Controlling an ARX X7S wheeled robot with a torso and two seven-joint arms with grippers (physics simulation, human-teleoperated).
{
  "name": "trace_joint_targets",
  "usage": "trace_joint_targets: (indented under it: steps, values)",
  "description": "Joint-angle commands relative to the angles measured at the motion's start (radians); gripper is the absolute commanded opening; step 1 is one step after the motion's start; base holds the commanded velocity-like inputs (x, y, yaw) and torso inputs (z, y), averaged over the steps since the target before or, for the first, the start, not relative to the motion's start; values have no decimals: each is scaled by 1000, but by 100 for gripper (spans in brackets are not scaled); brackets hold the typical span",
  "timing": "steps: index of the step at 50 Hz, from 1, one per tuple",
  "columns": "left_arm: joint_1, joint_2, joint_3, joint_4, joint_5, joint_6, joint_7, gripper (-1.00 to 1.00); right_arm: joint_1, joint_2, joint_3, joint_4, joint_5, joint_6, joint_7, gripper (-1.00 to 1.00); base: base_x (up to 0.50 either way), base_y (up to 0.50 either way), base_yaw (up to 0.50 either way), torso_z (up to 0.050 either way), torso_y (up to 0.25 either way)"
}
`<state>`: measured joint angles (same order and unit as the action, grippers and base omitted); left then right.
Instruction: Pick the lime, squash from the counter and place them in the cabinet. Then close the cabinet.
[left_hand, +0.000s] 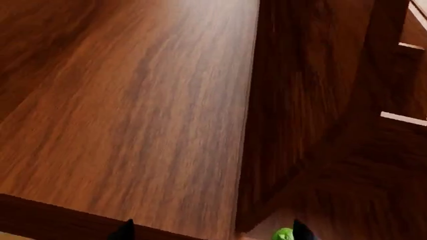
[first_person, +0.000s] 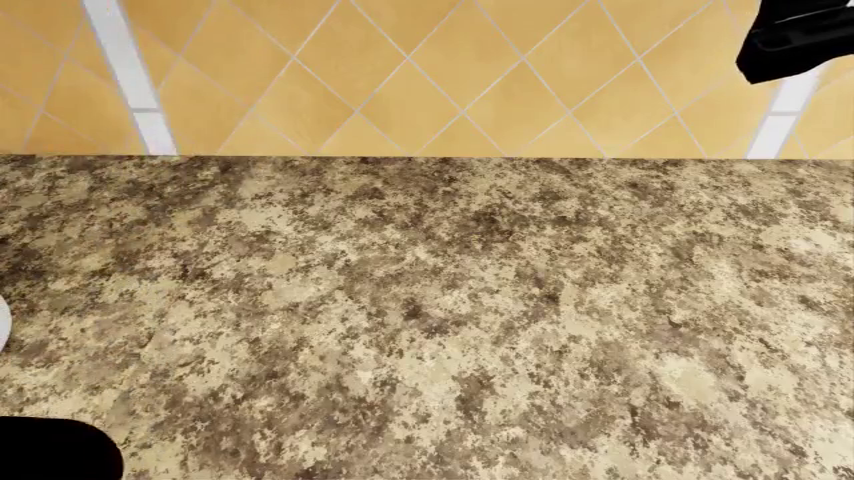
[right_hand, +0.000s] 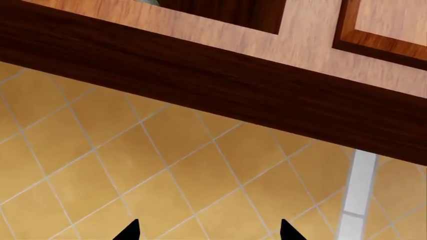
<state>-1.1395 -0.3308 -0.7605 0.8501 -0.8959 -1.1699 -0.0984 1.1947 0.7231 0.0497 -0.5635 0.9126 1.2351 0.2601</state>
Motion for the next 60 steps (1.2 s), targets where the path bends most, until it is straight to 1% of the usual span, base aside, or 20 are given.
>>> trace_joint_targets:
  steps: [1,6,12,20,25,36,45,52,60]
  values:
    - [-95,48,-80,-53,-81,-46,-101,100,-1,3,-2,2,3,-4,3,100,0,0,0,0,0]
    - [-129,65,-116,-66,-123,-69,-149,100,-2,4,-4,4,1,-10,2,100,0,0,0,0,0]
    - [-162,76,-137,-81,-131,-64,-192,100,0,4,-4,3,6,-7,7,100,0,0,0,0,0]
    - [-235,89,-116,-123,-140,-58,-230,100,-5,5,-8,5,5,-14,7,100,0,0,0,0,0]
    - [-287,91,-53,-169,-136,-57,-223,100,-11,6,-11,7,1,-24,4,100,0,0,0,0,0]
    - [-395,83,110,-263,-67,-15,-190,100,-10,7,-6,3,14,-17,13,100,0,0,0,0,0]
    - [-471,80,232,-341,-32,14,-142,100,-13,5,-13,6,11,-26,13,100,0,0,0,6,0]
    - [-514,86,338,-387,-53,0,-73,100,-16,6,-10,6,15,-28,16,100,0,0,0,13,8]
    - [-562,94,411,-416,-64,-9,-41,100,-21,9,-5,5,20,-29,20,100,0,0,0,15,11]
